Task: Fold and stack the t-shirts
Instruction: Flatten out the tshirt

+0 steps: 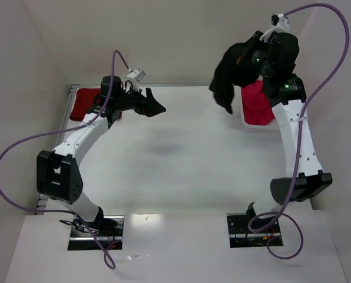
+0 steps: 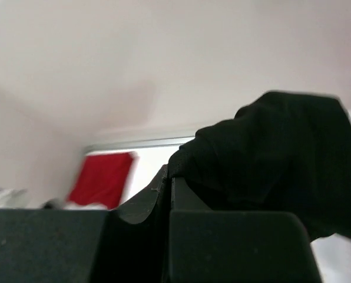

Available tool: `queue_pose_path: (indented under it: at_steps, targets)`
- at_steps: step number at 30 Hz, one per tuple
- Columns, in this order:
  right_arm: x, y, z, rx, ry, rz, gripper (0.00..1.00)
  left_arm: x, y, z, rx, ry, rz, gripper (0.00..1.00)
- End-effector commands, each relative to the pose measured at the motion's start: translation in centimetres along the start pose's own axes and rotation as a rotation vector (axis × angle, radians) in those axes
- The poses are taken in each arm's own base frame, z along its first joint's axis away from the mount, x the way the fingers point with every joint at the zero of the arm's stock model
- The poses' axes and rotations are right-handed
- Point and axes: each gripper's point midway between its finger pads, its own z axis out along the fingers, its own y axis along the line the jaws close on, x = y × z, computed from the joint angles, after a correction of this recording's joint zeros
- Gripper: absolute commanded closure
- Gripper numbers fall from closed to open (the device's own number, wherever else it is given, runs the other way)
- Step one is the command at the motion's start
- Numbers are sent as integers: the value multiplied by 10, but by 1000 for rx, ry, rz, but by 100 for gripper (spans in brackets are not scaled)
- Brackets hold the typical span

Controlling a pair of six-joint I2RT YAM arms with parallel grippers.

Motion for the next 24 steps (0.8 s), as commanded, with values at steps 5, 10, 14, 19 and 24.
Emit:
queue_pose_path:
  at_steps: [5,10,14,19,24]
  targets:
    - [-50,131,-67,-388,-117,25,100,-46,-106,-32,205,-278,309,0]
    - [-41,142,-78,-451,-87,74,100,-59,-135,-42,109,-427,409,0]
    - [-18,145,-78,-500,-20,120,100,-53,-133,-31,3,-463,414,0]
    - [-14,159,-95,-570,0,129,100,-39,-156,5,30,-448,441,8]
    - [-16,156,-103,-560,-21,130,100,-39,-169,39,29,-436,438,56]
